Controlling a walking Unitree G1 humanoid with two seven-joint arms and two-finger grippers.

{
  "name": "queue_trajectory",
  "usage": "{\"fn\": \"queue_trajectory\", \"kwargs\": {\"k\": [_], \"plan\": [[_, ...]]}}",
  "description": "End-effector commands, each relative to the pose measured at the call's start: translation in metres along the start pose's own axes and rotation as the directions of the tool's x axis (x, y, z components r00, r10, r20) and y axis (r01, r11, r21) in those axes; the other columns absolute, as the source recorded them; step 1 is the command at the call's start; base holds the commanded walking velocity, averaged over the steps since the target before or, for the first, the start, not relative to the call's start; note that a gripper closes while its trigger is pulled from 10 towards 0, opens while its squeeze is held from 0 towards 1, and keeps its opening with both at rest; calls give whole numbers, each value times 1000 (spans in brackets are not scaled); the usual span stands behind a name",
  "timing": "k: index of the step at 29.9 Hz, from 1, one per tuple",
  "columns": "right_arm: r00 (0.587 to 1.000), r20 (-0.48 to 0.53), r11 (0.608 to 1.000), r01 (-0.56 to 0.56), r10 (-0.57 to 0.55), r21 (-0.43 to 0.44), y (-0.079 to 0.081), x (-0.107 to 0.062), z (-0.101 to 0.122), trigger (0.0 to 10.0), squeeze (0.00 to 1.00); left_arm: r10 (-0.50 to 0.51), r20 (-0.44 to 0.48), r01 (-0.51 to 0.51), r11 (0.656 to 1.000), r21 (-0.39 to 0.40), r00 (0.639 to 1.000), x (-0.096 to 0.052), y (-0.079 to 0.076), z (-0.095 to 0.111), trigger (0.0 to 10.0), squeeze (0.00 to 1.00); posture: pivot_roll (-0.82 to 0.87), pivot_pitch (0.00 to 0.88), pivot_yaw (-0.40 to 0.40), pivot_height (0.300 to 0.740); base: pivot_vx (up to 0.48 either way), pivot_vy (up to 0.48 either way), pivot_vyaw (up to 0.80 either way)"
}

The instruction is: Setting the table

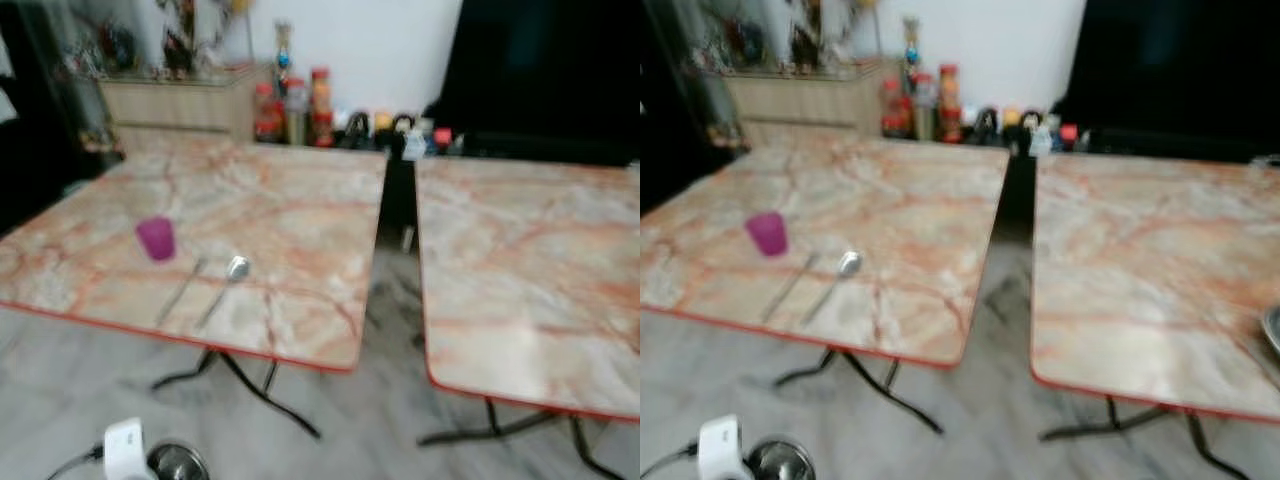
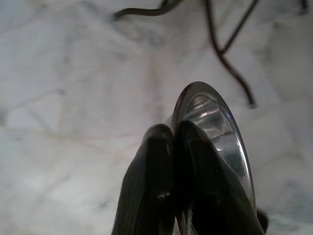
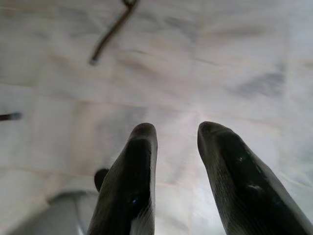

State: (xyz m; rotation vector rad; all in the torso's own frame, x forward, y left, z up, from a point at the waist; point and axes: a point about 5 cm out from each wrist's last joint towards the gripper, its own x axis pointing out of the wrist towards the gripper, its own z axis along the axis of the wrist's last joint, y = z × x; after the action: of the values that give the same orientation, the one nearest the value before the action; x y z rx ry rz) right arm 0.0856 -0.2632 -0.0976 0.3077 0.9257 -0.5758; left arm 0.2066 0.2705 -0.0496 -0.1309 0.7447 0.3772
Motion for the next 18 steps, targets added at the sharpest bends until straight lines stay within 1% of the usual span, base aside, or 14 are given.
{"fn": "queue_trajectory", "kwargs": {"k": [1, 7, 10, 15, 18], "plan": [[1000, 19, 1000, 22, -21, -15, -7, 1, 8, 10000, 0, -15, -7, 15, 1000, 4, 1000, 0, -7, -3, 10000, 0, 22, 0, -29, 740, 0, -311, 0], [1000, 13, 999, 29, -29, -26, -8, 1, 8, 10000, 0, -13, -20, 13, 1000, -4, 1000, -1, -8, -7, 10000, 0, 16, 0, -34, 740, 0, -308, 0], [1000, 13, 999, 5, -5, -44, -6, 1, 8, 10000, 0, -16, -22, 16, 1000, -8, 1000, -1, -11, -7, 10000, 0, 6, 0, -39, 740, 0, -306, 0], [1000, 14, 999, 2, -1, -39, -6, 1, 8, 10000, 0, -19, -23, 19, 1000, -8, 1000, 0, -12, -7, 10000, 0, 6, 0, -39, 740, 0, -304, 0], [1000, 22, 999, 2, -1, -36, -5, 1, 7, 10000, 0, -37, -32, 38, 999, 0, 999, 0, -19, -7, 10000, 0, -7, 0, -26, 740, 0, -303, 0]]}}
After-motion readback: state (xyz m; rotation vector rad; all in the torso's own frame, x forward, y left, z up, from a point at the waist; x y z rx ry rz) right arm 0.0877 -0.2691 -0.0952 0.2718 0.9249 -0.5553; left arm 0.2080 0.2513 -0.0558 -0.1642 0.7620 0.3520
